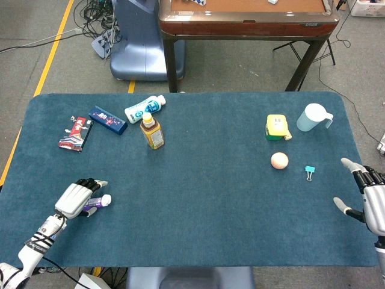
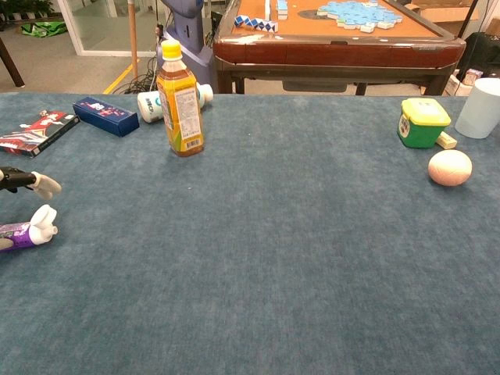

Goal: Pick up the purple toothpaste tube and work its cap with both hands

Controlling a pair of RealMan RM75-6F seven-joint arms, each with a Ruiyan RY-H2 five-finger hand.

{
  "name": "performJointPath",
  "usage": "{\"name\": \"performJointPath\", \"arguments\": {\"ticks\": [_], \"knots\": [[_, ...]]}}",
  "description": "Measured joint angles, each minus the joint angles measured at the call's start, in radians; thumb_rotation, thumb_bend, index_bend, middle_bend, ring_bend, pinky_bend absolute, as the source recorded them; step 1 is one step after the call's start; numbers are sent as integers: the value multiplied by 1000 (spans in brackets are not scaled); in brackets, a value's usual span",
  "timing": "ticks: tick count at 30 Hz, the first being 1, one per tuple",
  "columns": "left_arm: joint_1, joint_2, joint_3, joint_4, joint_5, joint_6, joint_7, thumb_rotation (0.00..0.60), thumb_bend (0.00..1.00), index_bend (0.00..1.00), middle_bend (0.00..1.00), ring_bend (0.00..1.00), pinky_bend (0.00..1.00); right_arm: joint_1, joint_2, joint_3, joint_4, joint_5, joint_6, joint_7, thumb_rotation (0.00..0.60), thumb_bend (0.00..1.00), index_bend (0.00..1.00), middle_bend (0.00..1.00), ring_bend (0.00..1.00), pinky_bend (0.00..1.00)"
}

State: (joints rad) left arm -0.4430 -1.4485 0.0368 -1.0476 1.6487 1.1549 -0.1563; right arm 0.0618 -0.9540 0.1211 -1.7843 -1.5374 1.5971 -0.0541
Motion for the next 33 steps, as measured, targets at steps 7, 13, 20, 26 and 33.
{"name": "performJointPath", "arguments": {"ticks": [7, 13, 20, 26, 33], "knots": [[27, 41, -5, -86, -51, 4, 77, 600, 154, 275, 267, 201, 225, 3, -6, -1, 19, -4, -5, 26, 600, 29, 172, 285, 264, 361], [58, 51, -13, -124, -116, 4, 175, 600, 154, 322, 305, 223, 243, 3, -5, -2, 30, -7, -7, 45, 600, 29, 172, 285, 264, 360], [71, 41, -37, -158, -195, -18, 291, 600, 154, 373, 318, 226, 250, -8, -2, -6, 35, -9, 5, 60, 600, 29, 172, 285, 264, 361], [65, 29, -50, -181, -235, -48, 350, 600, 154, 386, 329, 227, 256, -18, 2, -10, 38, -10, 16, 73, 600, 28, 172, 285, 264, 360], [57, 27, -57, -198, -265, -75, 377, 600, 184, 413, 362, 244, 258, -24, 6, -12, 40, -11, 20, 82, 600, 28, 172, 285, 264, 361]]}}
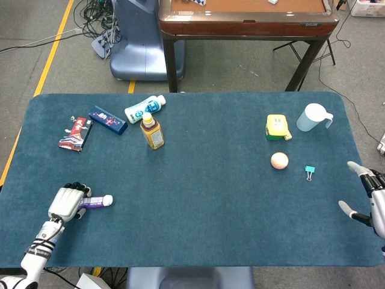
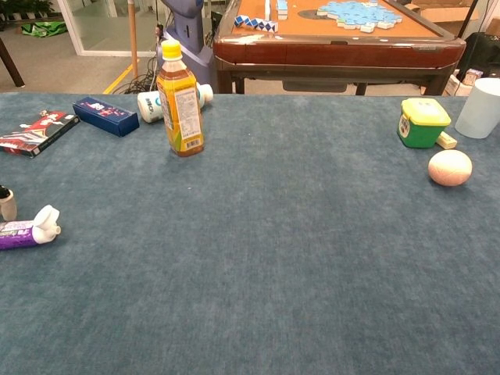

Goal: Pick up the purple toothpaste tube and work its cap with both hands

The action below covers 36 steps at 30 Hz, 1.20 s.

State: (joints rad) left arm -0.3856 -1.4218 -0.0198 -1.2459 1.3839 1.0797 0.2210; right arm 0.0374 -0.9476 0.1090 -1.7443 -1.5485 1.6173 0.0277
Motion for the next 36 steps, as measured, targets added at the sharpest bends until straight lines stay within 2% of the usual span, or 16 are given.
{"name": "performJointPath", "arguments": {"ticks": [11, 20, 26, 36], "knots": [[-9, -1, 3, 4, -6, -23, -33, 600, 317, 442, 403, 258, 268, -2, -1, 1, -6, 0, 1, -5, 600, 28, 172, 285, 264, 361], [-22, -11, 4, 36, 15, -32, -110, 600, 428, 534, 543, 350, 292, -2, 0, 3, -10, 2, -1, -7, 600, 28, 172, 285, 264, 360], [-36, -13, -1, 58, 45, -23, -214, 600, 456, 588, 635, 428, 333, 12, 7, 4, -25, -12, -17, -20, 600, 28, 172, 285, 264, 360], [-69, 2, -14, 71, 104, 2, -423, 600, 495, 613, 684, 475, 354, 62, 40, 12, -79, -66, -62, -45, 600, 56, 172, 285, 264, 360]]}}
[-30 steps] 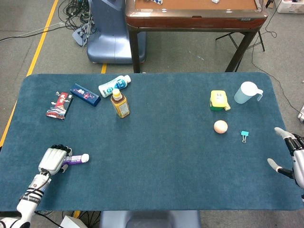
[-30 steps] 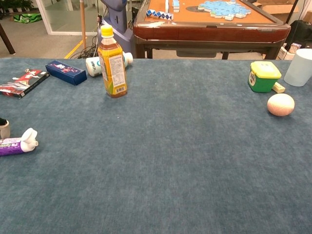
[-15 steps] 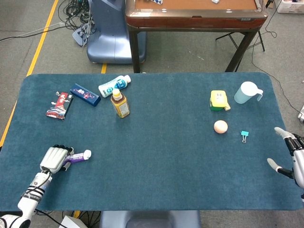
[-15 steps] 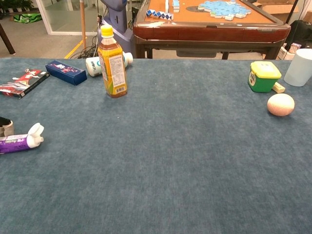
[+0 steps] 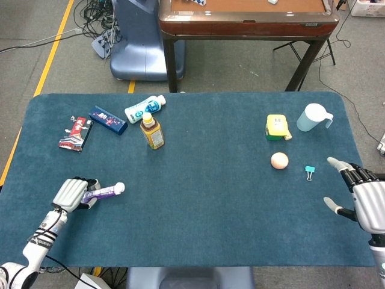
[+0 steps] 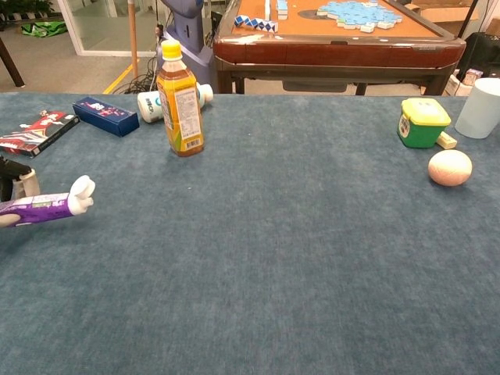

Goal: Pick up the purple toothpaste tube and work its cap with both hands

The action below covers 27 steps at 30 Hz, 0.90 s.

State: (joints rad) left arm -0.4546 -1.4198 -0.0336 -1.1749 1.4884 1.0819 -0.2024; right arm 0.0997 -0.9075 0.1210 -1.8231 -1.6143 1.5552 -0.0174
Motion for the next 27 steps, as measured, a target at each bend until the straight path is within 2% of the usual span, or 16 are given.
{"name": "performJointPath", "arguments": {"ticks": [3, 6, 9, 12, 15, 20, 25, 27], "knots": [[-11, 13, -2, -24, 16, 3, -65, 600, 495, 619, 694, 484, 358, 29, 15, 5, -21, -22, -30, -4, 600, 100, 172, 289, 264, 360], [-26, 32, -4, -73, 35, 7, -132, 600, 495, 622, 699, 487, 359, 69, 28, 12, -46, -55, -68, -5, 592, 183, 172, 297, 264, 360], [-46, 54, -8, -139, 60, 13, -170, 600, 499, 620, 703, 490, 359, 115, 37, 18, -74, -89, -119, -11, 547, 258, 189, 297, 264, 360], [-67, 74, -15, -206, 83, 18, -185, 600, 507, 622, 712, 499, 361, 171, 42, 25, -106, -123, -184, -18, 493, 315, 221, 297, 264, 360], [-89, 89, -25, -272, 94, 18, -191, 600, 517, 627, 725, 514, 369, 234, 38, 33, -138, -149, -257, -23, 413, 355, 243, 297, 246, 354], [-126, 101, -45, -367, 97, 6, -180, 600, 535, 635, 747, 531, 377, 350, 9, 54, -178, -166, -383, -28, 245, 413, 284, 283, 169, 276], [-165, 94, -67, -432, 82, -19, -141, 600, 546, 647, 764, 541, 377, 452, -45, 83, -194, -147, -487, -45, 139, 448, 310, 242, 95, 198], [-173, 91, -71, -445, 75, -27, -131, 600, 548, 652, 770, 546, 377, 482, -67, 92, -194, -131, -518, -62, 122, 459, 320, 238, 86, 189]]}}
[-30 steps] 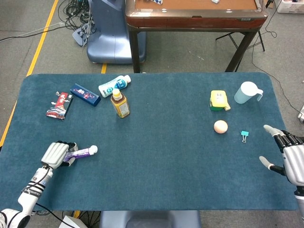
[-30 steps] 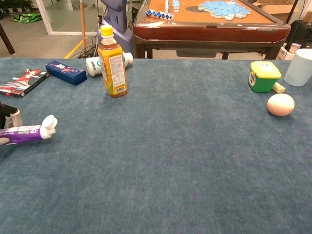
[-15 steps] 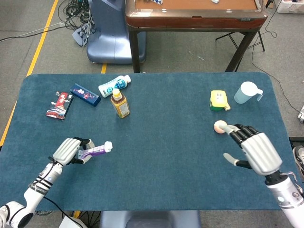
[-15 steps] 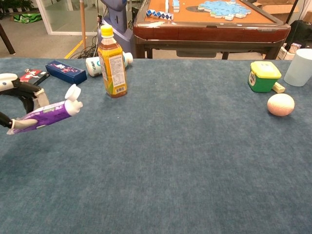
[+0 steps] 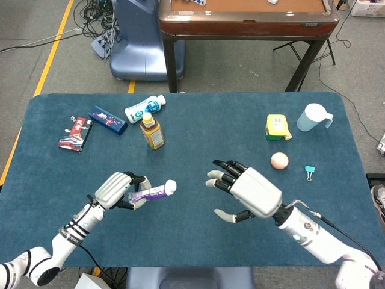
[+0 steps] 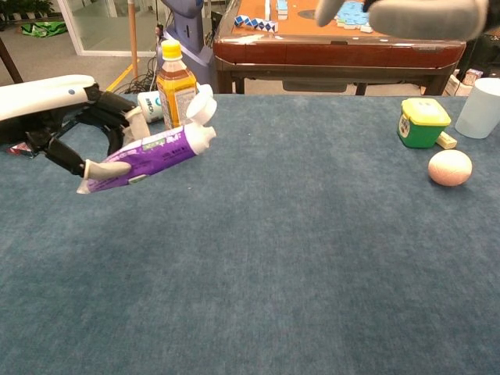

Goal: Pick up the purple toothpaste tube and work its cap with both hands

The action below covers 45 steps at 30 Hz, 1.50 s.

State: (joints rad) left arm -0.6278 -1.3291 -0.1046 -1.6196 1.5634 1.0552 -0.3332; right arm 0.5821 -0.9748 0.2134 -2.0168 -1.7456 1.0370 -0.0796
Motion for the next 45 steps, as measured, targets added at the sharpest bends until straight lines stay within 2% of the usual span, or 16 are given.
{"name": "performJointPath", "arguments": {"ticks": [10, 22, 29, 45], "knots": [[-26, -39, -13, -17, -45, -22, 14, 600, 549, 658, 772, 547, 377, 125, -114, 40, 54, 107, -105, -94, 115, 491, 341, 236, 76, 168], [-49, -67, -21, -13, -62, -30, -2, 600, 551, 659, 774, 548, 376, 212, -218, 36, 126, 182, -162, -150, 112, 498, 345, 236, 76, 168], [-55, -70, -23, -9, -65, -29, -18, 600, 552, 661, 774, 547, 377, 241, -238, 28, 139, 218, -180, -186, 114, 505, 349, 236, 76, 168], [-49, -44, -14, -1, -59, -7, -69, 600, 558, 665, 778, 547, 377, 235, -214, -11, 146, 270, -156, -195, 112, 525, 353, 236, 76, 168]]}}
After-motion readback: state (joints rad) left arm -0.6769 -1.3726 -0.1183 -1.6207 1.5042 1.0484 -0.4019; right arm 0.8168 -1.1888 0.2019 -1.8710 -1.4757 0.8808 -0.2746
